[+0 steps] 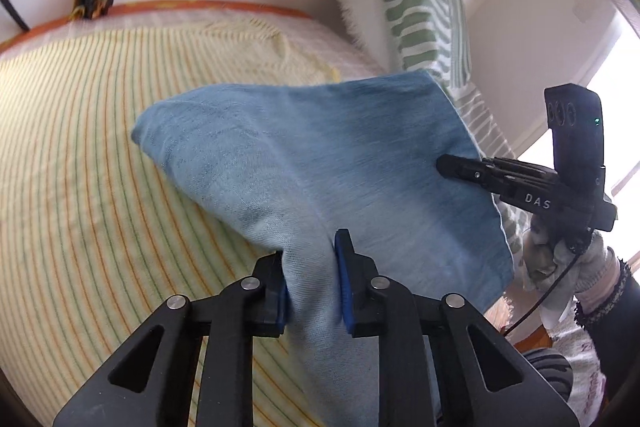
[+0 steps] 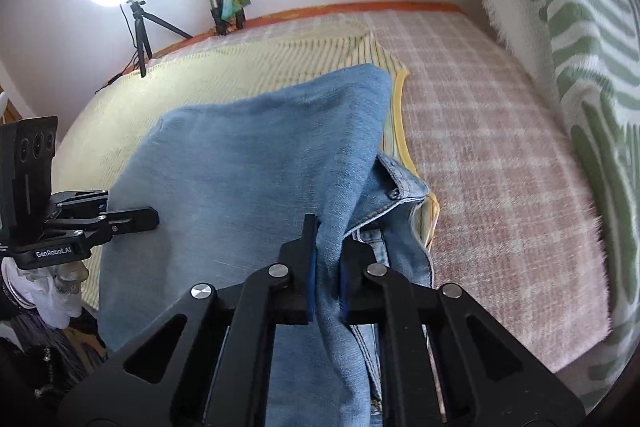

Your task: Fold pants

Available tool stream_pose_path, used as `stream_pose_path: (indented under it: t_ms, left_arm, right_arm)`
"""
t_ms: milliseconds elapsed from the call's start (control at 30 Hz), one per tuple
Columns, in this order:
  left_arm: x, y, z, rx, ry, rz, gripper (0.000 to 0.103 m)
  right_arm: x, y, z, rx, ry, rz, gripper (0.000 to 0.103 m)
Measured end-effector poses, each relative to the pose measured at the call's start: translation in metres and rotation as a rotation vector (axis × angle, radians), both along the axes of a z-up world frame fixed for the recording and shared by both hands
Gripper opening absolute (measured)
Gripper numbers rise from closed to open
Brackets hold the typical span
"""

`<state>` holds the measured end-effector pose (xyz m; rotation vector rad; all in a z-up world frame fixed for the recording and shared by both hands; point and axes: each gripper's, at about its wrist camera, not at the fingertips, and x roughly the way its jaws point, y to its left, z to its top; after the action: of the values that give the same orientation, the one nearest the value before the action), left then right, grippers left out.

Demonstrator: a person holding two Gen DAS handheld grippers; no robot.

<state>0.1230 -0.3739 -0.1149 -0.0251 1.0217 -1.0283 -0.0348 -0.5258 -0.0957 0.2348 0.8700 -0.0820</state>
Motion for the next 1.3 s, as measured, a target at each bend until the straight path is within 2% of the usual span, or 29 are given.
stream_pose_path:
  t_ms: [200, 300, 433, 533, 667, 833, 1000, 1133, 1300]
  left_arm:
    - [-0.012, 0.007, 0.025, -0.051, -0.071, -0.034, 0.014]
    - [-0.012, 0.010, 0.039, -0.082, -0.081, -0.045, 0.013]
    - [-0.005, 0.012, 0.061, -0.109, -0.121, -0.049, 0.013]
    - [0.010, 0.015, 0.074, -0.128, -0.104, -0.036, 0.012]
    - [0.018, 0.011, 0.093, -0.113, -0.174, -0.047, 0.012]
    - [0.042, 0.012, 0.119, -0.127, -0.240, -0.026, 0.012]
    - [0.066, 0.008, 0.142, -0.127, -0.310, -0.013, 0.012]
    - [0.087, 0.002, 0.153, -0.128, -0.345, 0.005, 0.012]
    - [0.121, -0.006, 0.154, -0.140, -0.383, 0.043, 0.012]
  right_arm:
    - [-0.011, 0.026, 0.040, -0.080, -0.064, 0.020, 0.007]
    - [-0.014, 0.030, 0.056, -0.093, -0.089, 0.006, 0.007]
    - [-0.015, 0.032, 0.074, -0.111, -0.105, -0.002, 0.007]
    - [-0.013, 0.026, 0.082, -0.086, -0.121, -0.022, 0.007]
    - [-0.002, 0.033, 0.101, -0.126, -0.159, -0.010, 0.007]
    - [0.028, 0.041, 0.131, -0.195, -0.211, 0.012, 0.007]
    - [0.063, 0.035, 0.159, -0.209, -0.257, 0.017, 0.007]
    - [0.092, 0.031, 0.170, -0.264, -0.276, 0.017, 0.007]
    - [0.144, 0.012, 0.176, -0.266, -0.294, 0.017, 0.007]
